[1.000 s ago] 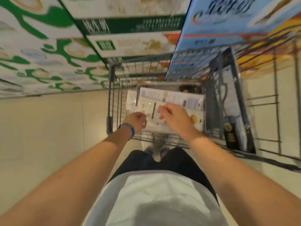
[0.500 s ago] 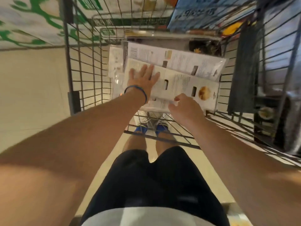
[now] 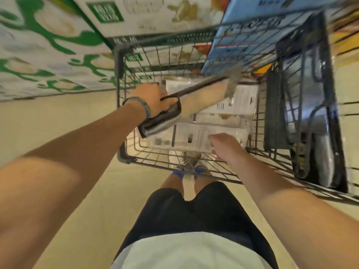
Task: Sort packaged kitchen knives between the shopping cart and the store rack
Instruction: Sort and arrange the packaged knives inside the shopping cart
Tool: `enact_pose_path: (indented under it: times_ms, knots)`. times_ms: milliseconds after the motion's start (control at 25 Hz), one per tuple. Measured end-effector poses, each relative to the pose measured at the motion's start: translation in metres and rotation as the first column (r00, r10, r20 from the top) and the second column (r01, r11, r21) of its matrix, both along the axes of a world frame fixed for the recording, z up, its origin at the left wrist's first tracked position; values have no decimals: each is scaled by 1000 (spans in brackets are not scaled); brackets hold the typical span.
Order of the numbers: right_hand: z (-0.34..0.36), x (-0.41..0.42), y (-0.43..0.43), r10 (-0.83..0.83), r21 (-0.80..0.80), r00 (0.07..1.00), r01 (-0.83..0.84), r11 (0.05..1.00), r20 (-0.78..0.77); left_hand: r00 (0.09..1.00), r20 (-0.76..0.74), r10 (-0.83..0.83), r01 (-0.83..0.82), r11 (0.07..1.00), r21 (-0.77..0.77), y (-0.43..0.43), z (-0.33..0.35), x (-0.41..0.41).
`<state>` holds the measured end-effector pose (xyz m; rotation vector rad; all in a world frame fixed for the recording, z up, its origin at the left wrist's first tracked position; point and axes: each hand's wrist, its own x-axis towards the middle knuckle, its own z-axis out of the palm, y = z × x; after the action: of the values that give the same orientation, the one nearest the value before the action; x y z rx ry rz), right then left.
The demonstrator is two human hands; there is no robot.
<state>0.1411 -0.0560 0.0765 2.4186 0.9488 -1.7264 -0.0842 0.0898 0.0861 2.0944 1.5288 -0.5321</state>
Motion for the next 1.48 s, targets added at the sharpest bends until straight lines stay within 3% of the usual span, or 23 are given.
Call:
enact_pose_path:
  times_ms: [80, 160, 240, 280, 320, 360, 480, 680, 760, 920, 1000, 1120, 1160, 1240, 1320, 1400, 1480]
  knots:
    - [17, -9, 2, -175, -6, 983, 175, 985, -62, 981, 87, 173, -169, 984, -59, -5, 31, -17]
    - [36, -22, 4, -452, -32, 859, 459, 888, -241, 939, 180, 292, -263, 950, -170, -19, 54, -26]
    - [51, -30, 2, -681, -161, 528, 719, 676, -507, 840, 283, 463, -368, 869, -330, -45, 67, -26]
    - [57, -34, 0, -704, -213, 371, 777, 593, -606, 776, 320, 544, -412, 821, -395, -61, 71, -22]
    - [64, -36, -3, -688, -223, 297, 798, 560, -662, 702, 348, 621, -458, 768, -447, -78, 73, -18]
    - [73, -38, -3, -659, -204, 290, 798, 566, -694, 618, 374, 692, -502, 713, -490, -93, 76, -14]
    - [97, -40, 4, -601, -96, 410, 768, 634, -686, 377, 457, 805, -592, 589, -550, -127, 92, -6]
    - [135, -31, 20, -525, 32, 584, 687, 726, -619, 140, 625, 768, -703, 521, -484, -135, 123, 21]
    - [150, -29, 21, -484, 123, 672, 645, 754, -560, 72, 620, 781, -709, 478, -519, -130, 129, 38]
    - [176, -4, 9, -560, 290, 693, 709, 643, -454, 105, 489, 866, -664, 427, -614, -126, 138, 75]
    - [189, 21, -2, -578, 331, 667, 741, 584, -471, 44, 400, 915, -573, 351, -741, -121, 144, 100]
    - [208, 62, -16, -625, 334, 595, 803, 494, -505, -116, 300, 947, -416, 228, -880, -117, 152, 140]
    - [216, 77, -20, -627, 344, 575, 818, 462, -525, -79, 316, 945, -428, 254, -867, -115, 150, 157]
    - [232, 113, -26, -617, 409, 572, 820, 401, -541, 223, 433, 873, -470, 486, -737, -116, 143, 195]
    - [247, 151, -34, -630, 538, 618, 766, 351, -470, 448, 464, 765, -432, 639, -637, -124, 134, 231]
    - [257, 191, -44, -662, 695, 692, 627, 353, -288, 513, 422, 748, -415, 646, -641, -133, 126, 251]
    - [261, 226, -51, -669, 782, 737, 471, 407, -95, 493, 438, 752, -409, 644, -646, -139, 122, 257]
